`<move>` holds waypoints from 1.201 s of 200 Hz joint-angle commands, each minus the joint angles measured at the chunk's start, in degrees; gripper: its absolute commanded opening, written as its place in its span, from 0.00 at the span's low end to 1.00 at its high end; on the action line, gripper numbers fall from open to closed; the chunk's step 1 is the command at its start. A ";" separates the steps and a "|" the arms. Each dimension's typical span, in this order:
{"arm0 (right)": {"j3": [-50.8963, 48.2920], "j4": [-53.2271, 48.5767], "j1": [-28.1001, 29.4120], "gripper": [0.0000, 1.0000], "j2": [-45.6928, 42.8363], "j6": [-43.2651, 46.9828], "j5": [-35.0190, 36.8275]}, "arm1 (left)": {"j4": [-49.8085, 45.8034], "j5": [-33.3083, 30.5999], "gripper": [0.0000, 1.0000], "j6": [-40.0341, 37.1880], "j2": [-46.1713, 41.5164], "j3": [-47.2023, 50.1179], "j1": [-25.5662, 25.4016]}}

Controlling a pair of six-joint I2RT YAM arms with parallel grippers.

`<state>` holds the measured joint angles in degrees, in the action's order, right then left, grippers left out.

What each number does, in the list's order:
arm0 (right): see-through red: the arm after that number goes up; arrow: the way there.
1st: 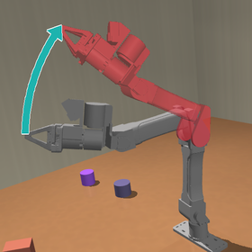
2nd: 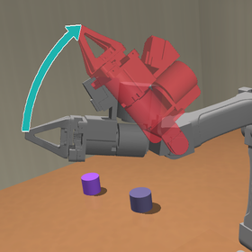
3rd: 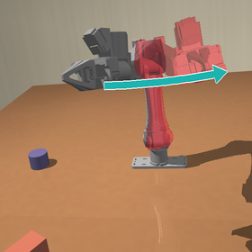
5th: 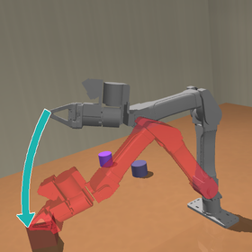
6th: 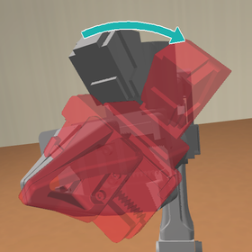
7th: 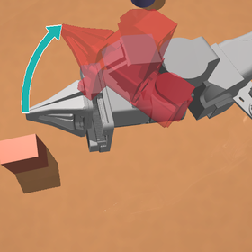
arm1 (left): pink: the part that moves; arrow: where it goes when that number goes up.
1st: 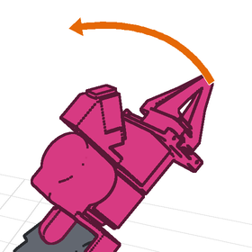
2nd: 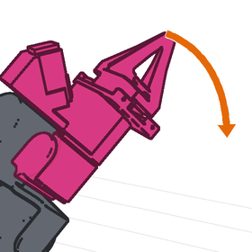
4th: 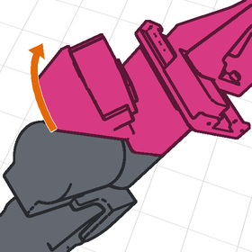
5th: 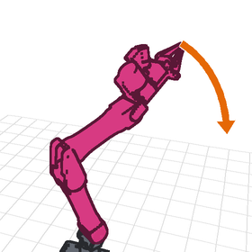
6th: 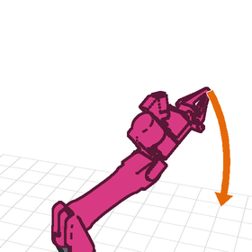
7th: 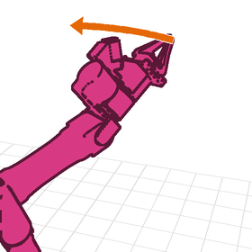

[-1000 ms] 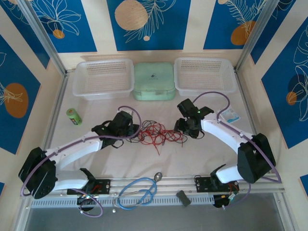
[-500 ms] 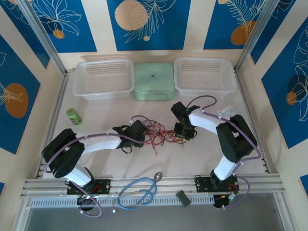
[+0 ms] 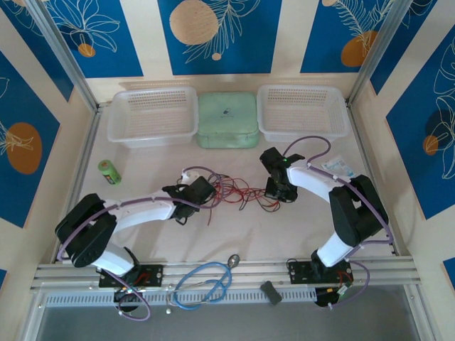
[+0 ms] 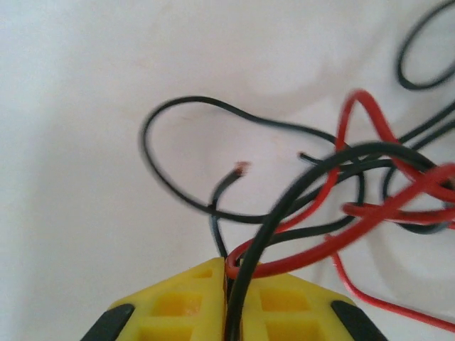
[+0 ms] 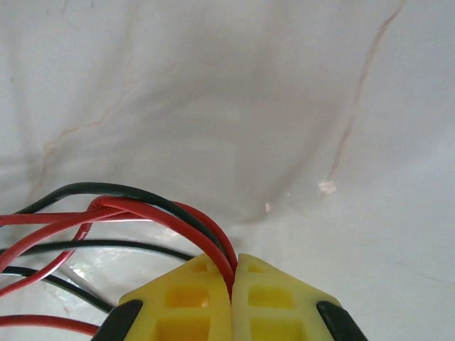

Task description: Untangle the cables

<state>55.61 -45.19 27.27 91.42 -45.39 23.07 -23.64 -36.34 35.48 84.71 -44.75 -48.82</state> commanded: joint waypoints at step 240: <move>6.26 0.60 13.22 0.43 0.28 -6.47 -11.46 | -8.18 14.07 0.71 -2.32 -17.16 -3.77 0.87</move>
<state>60.14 -46.15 39.16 88.07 -50.54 14.22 -31.11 -24.14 32.14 66.22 -46.78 -46.44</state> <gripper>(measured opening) 0.461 0.704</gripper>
